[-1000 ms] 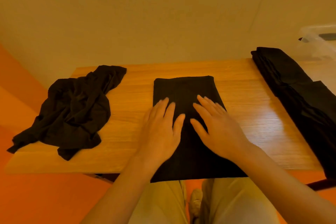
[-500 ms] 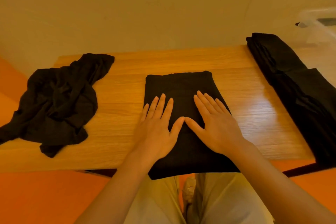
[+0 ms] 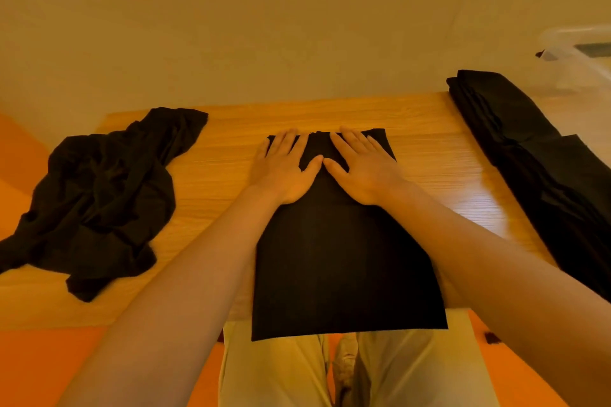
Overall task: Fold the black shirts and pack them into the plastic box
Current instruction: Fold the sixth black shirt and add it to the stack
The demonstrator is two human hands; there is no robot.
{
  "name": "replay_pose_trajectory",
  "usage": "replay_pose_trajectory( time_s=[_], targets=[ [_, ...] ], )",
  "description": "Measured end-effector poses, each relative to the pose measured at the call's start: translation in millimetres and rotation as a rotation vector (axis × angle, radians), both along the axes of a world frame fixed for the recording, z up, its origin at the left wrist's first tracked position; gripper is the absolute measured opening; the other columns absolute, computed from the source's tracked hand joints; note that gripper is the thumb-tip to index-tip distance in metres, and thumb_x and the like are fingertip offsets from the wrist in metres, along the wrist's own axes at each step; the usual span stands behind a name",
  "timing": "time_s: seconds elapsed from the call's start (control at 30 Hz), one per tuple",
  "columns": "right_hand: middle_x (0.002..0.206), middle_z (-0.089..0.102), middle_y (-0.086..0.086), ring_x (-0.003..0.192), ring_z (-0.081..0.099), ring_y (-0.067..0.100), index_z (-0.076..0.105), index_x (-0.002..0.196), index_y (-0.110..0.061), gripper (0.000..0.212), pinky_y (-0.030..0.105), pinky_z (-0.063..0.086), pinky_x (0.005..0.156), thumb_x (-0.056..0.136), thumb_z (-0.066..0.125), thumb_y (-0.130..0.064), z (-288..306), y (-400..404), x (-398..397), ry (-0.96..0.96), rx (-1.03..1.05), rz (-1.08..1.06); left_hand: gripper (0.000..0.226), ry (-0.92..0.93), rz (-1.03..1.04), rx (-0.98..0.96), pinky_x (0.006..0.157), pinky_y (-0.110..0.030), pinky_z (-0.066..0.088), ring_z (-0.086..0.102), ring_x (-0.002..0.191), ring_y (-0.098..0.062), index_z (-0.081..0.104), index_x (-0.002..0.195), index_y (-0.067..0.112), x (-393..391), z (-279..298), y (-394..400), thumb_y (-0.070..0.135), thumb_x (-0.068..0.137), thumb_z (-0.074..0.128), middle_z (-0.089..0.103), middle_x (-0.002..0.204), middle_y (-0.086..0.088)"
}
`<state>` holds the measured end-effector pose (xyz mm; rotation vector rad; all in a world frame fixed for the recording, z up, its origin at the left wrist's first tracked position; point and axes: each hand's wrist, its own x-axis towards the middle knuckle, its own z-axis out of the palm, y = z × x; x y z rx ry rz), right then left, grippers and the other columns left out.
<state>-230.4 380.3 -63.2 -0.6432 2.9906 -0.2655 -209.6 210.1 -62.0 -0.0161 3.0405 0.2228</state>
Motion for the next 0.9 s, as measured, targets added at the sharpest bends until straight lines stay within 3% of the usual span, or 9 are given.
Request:
replay_pose_trajectory(
  time_s=[0.33,0.47,0.57,0.7,0.8,0.9],
  targets=[
    [0.161,0.004,0.004,0.147,0.001,0.017,0.005,0.153,-0.013,0.075,0.033,0.002,0.119,0.096,0.016,-0.061,4.0,7.7,-28.9,-0.002,0.055,-0.103,0.067,0.036,0.051,-0.058,0.119,-0.044,-0.008,-0.008,0.148,-0.018,0.008,0.154,0.026,-18.8,1.1,-10.4,0.061,0.097,0.014,0.001,0.162,0.000],
    [0.160,0.009,0.006,0.147,0.005,0.019,0.012,0.153,-0.011,0.063,0.032,0.007,0.118,0.101,0.029,-0.044,26.4,23.7,-15.6,0.079,0.043,-0.025,0.060,0.245,-0.001,-0.066,0.120,-0.039,-0.003,0.003,0.149,-0.019,0.015,0.154,0.018,-6.8,9.0,-14.0,0.047,0.102,0.024,0.012,0.161,-0.004],
    [0.159,0.015,0.001,0.146,0.011,0.017,0.022,0.151,-0.017,0.057,0.030,0.009,0.116,0.100,0.038,-0.038,48.0,33.8,21.3,0.136,0.004,0.134,0.057,0.310,-0.188,0.056,0.120,-0.033,0.000,0.007,0.148,-0.014,0.023,0.152,0.020,28.7,21.4,-14.3,0.044,0.101,0.033,0.017,0.160,0.000],
    [0.158,0.018,-0.004,0.145,0.014,0.010,0.028,0.148,-0.024,0.058,0.028,0.008,0.118,0.096,0.033,-0.050,47.8,43.3,81.3,0.055,0.007,0.257,0.061,0.139,-0.501,0.162,0.119,-0.030,0.004,0.002,0.147,-0.003,0.027,0.150,0.031,110.2,19.0,-19.9,0.059,0.096,0.031,0.013,0.160,0.012],
    [0.155,0.027,-0.004,0.143,0.020,0.009,0.034,0.146,-0.025,0.061,0.027,0.009,0.114,0.095,0.022,-0.055,28.5,48.0,121.4,0.049,0.022,0.327,0.064,0.137,-0.521,0.189,0.120,-0.031,0.007,0.007,0.147,-0.003,0.030,0.149,0.030,165.1,4.7,-25.3,0.064,0.095,0.030,0.018,0.159,0.011],
    [0.148,0.041,-0.003,0.138,0.029,0.009,0.046,0.139,-0.024,0.054,0.033,0.020,0.112,0.095,0.029,-0.050,16.6,54.2,154.2,0.075,-0.033,0.356,0.065,0.214,-0.512,0.157,0.119,-0.032,0.013,0.018,0.146,-0.008,0.038,0.147,0.026,196.9,-4.3,-32.2,0.064,0.094,0.039,0.028,0.156,0.007]
  ],
)
